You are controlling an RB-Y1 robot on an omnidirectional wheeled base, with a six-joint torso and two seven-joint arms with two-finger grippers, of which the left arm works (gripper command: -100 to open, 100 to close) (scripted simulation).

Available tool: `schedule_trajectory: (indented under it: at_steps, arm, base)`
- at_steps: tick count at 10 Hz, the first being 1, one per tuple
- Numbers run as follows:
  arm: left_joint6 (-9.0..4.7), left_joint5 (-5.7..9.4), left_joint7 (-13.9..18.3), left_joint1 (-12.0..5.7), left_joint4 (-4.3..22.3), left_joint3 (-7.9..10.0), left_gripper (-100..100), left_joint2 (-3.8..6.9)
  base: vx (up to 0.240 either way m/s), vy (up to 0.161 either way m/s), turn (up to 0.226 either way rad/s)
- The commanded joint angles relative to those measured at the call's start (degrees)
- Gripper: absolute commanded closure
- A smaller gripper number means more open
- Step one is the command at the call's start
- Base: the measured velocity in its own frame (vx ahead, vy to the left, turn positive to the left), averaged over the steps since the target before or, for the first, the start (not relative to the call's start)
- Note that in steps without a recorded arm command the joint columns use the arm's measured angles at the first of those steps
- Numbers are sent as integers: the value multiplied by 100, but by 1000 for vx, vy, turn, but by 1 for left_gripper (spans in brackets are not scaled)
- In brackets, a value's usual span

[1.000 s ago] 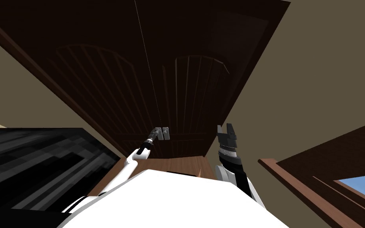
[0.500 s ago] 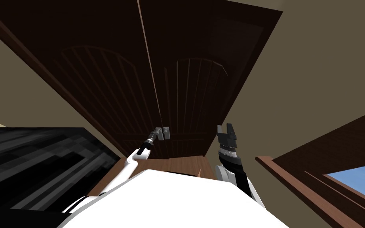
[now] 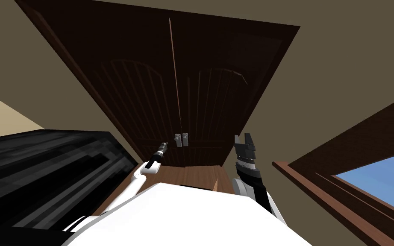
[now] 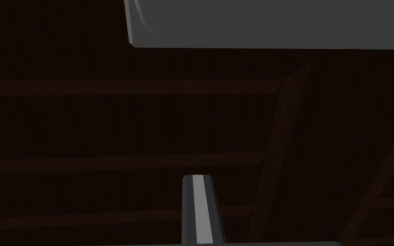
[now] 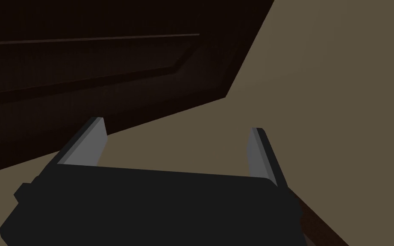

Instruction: Pull the door open

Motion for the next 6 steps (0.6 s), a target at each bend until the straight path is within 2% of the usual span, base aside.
schedule_trajectory:
  at_steps: [1, 4, 5, 6]
  arm:
    - [-51, -8, 41, 44, -72, -91, -100, -18]
    - [-112, -27, 115, 92, -234, -282, -100, -52]
    - [-89, -25, 90, 98, -223, -240, -100, -54]
    - [-73, -5, 64, 165, -114, -88, -100, 19]
  base:
    - [-189, -30, -35]
    - [-172, -79, -54]
    - [-63, -32, -11]
    - [-20, 57, 191]
